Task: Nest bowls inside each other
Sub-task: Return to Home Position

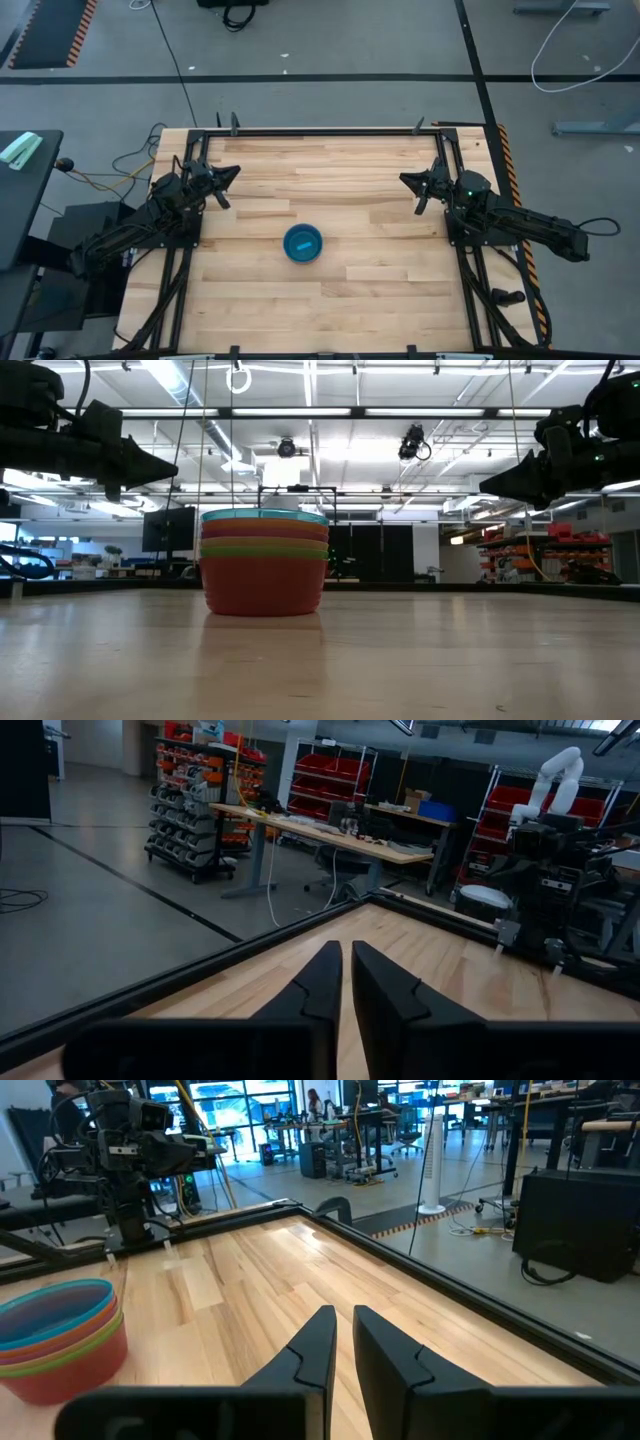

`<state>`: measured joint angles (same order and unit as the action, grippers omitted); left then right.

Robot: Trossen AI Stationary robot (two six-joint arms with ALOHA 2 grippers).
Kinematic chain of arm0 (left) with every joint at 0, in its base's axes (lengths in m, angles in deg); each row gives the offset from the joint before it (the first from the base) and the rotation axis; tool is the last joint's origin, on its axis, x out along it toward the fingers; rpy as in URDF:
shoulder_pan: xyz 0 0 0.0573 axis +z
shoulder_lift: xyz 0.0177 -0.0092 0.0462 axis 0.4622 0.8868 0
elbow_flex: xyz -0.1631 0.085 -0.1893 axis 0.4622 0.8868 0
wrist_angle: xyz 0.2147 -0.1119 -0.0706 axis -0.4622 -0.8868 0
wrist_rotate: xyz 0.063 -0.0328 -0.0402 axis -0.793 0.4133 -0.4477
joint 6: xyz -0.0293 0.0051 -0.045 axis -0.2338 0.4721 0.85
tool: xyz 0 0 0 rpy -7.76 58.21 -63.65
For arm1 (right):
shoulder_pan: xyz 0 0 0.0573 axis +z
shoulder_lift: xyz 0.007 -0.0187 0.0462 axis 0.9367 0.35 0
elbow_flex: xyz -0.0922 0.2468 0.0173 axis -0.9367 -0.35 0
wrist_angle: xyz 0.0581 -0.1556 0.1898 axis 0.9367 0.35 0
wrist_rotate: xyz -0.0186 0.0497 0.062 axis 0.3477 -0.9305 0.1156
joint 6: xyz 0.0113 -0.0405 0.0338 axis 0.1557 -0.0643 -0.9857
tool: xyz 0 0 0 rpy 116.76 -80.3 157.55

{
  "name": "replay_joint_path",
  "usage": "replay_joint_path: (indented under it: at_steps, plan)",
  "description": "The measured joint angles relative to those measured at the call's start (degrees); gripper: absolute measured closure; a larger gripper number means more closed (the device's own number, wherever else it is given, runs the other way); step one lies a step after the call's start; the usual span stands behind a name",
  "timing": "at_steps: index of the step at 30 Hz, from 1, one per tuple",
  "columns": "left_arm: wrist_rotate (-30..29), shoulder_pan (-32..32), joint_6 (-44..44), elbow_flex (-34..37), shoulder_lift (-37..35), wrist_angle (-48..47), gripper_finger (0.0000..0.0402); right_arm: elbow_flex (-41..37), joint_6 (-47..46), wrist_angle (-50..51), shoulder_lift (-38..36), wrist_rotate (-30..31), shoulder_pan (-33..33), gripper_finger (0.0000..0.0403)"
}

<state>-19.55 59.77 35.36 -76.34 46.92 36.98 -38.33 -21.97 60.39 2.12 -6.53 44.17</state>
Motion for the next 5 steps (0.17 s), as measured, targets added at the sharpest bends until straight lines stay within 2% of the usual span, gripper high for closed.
replay_joint_path:
  at_steps: [5]
  plan:
    - [0.0, -0.01, 0.01, 0.0, 0.01, -0.02, 0.0374, 0.0, -0.02, 0.0, -0.02, -0.02, 0.0, 0.0355]
